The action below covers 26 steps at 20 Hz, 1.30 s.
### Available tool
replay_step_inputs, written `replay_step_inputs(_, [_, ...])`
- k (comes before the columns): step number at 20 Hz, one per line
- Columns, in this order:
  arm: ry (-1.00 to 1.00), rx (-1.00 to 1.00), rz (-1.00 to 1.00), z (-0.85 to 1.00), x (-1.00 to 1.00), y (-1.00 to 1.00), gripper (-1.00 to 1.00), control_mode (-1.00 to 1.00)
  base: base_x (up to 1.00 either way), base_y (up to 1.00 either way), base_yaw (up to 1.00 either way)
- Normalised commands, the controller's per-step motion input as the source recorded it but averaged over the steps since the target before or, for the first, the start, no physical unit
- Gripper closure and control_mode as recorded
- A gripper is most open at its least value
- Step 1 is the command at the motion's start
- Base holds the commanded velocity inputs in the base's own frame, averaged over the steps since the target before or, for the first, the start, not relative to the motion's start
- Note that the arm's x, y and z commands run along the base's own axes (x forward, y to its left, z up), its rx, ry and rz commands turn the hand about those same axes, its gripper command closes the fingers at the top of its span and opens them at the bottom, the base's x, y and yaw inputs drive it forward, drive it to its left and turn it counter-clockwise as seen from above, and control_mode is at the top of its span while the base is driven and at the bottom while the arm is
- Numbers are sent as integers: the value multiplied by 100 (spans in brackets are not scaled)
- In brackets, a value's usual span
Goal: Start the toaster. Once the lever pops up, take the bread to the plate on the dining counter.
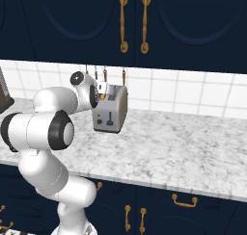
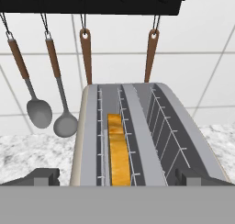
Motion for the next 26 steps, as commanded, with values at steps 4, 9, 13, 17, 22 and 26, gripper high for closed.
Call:
replay_step_inputs(4, [0, 0, 0, 0, 0, 0, -100, -100, 0, 0, 0])
replay_step_inputs(9, [0, 0, 0, 0, 0, 0, -100, -100, 0, 0, 0])
replay_step_inputs(13, [0, 0, 0, 0, 0, 0, -100, -100, 0, 0, 0])
replay_step_inputs(17, [0, 0, 0, 0, 0, 0, -100, -100, 0, 0, 0])
replay_step_inputs(22, [0, 0, 0, 0, 0, 0, -100, -100, 0, 0, 0])
replay_step_inputs(26, [0, 0, 0, 0, 0, 0, -100, -100, 0, 0, 0])
